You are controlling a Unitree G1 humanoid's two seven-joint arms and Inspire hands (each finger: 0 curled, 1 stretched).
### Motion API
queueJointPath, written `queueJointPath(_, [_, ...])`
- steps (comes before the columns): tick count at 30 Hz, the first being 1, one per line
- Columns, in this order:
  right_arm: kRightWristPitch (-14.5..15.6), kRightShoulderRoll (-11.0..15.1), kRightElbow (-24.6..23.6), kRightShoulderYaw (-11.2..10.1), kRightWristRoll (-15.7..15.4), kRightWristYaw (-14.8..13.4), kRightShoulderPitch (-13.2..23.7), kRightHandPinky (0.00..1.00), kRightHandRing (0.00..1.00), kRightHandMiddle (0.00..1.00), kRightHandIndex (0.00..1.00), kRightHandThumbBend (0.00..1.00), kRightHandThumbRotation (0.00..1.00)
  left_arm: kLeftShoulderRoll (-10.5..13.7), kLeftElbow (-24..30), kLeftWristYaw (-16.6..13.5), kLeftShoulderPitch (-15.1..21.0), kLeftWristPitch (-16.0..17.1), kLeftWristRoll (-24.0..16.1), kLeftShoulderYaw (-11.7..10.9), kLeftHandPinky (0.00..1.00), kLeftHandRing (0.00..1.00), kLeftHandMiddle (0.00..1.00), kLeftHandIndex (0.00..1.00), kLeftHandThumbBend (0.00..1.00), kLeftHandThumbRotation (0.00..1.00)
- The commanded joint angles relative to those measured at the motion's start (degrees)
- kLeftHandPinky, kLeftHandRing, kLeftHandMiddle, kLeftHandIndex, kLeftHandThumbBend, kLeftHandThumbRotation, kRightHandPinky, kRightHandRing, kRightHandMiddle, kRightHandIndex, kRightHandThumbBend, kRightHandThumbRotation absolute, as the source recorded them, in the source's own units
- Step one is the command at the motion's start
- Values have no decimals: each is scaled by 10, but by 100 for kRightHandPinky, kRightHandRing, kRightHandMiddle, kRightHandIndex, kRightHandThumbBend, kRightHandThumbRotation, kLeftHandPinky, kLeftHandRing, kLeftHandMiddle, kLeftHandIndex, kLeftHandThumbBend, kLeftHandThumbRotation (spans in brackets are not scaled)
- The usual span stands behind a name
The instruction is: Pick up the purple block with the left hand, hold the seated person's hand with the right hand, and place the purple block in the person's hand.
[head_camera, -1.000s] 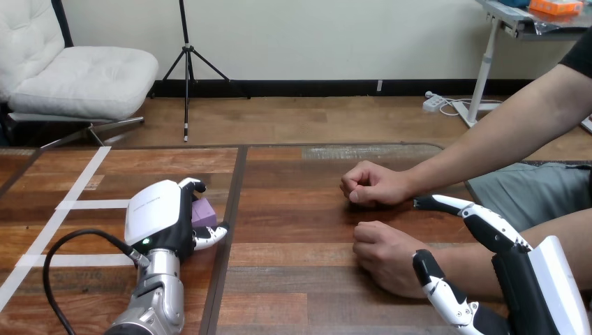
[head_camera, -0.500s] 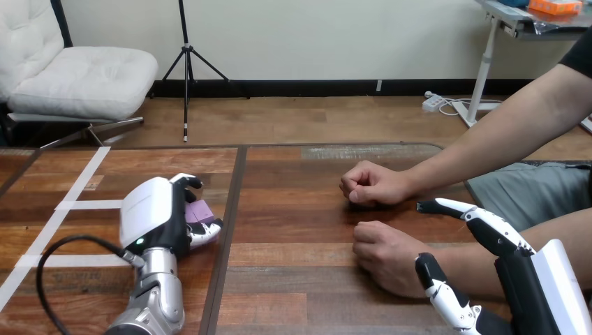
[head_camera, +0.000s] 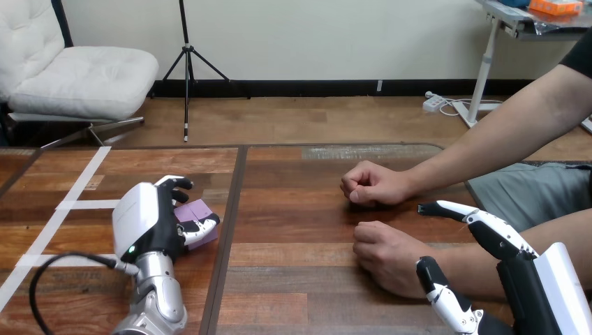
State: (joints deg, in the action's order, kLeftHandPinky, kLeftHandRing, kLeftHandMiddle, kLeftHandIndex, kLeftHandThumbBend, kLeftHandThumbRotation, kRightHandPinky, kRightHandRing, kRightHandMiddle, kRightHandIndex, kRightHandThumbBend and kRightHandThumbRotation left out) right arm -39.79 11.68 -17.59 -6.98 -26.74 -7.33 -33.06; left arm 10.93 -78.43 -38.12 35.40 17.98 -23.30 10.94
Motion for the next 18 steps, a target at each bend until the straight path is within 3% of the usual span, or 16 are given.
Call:
queueJointPath(1, [-2,7,-25,-10,7,1,17,83,79,77,74,42,55,-12,8,1,14,12,15,-21,57,63,67,69,64,0])
queueJointPath(14, [1,5,-22,-5,5,3,22,84,79,77,74,42,55,-21,10,10,17,22,48,-54,54,60,64,66,68,0])
queueJointPath(18, [2,3,-23,-4,1,3,24,84,79,77,74,42,55,-20,10,10,17,24,47,-55,53,58,62,64,69,0])
